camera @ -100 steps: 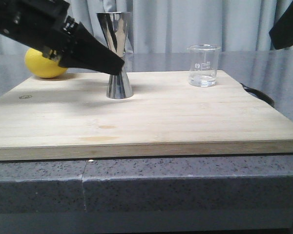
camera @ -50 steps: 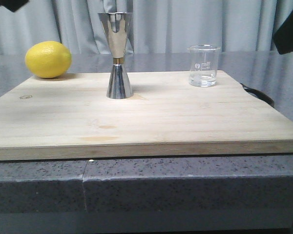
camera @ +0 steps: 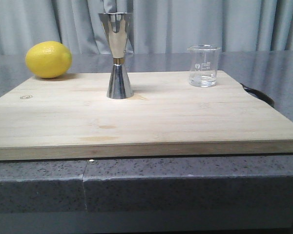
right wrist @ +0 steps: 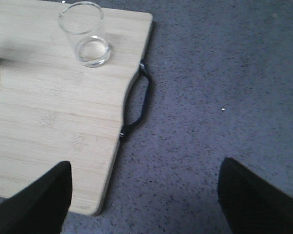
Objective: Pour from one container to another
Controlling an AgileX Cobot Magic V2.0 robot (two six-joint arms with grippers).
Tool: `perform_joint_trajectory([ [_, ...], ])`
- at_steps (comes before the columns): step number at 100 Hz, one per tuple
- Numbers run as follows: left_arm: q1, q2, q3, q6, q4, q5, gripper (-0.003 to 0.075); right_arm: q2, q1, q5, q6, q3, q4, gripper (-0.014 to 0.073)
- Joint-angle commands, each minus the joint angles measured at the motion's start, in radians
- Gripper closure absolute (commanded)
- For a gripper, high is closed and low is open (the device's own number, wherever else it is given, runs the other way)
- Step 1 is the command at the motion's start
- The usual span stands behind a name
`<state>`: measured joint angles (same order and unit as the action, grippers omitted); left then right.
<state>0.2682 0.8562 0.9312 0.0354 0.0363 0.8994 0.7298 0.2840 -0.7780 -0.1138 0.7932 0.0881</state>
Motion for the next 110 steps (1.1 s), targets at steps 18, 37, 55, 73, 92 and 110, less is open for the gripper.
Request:
perform_joint_trajectory([
  [18,0.006,-0.306,-0.272,0.052,-0.010,-0.277,0.0132,-0.248,-0.011,0.114,-0.013,-0.112,0.051,0.0052],
  [37,0.006,-0.388,-0.363,0.052,-0.010,-0.381,0.0181,-0.339,-0.011,0.154,-0.013,-0.184,0.058,0.0114],
  [55,0.006,-0.388,-0.367,0.052,-0.010,-0.386,0.0403,-0.341,-0.011,0.146,-0.013,-0.191,0.060,0.0405],
  [73,0.006,-0.388,-0.367,0.052,-0.010,-0.386,0.0621,-0.341,-0.011,0.146,-0.013,-0.191,0.060,0.0600],
  [92,0.006,-0.388,-0.367,0.052,-0.010,-0.386,0.0739,-0.341,-0.011,0.137,-0.013,-0.191,0.071,0.0657],
  [110,0.006,-0.388,-0.367,0.052,-0.010,-0.384,0.0739,-0.341,-0.011,0.123,-0.013,-0.191,0.068,0.0657],
])
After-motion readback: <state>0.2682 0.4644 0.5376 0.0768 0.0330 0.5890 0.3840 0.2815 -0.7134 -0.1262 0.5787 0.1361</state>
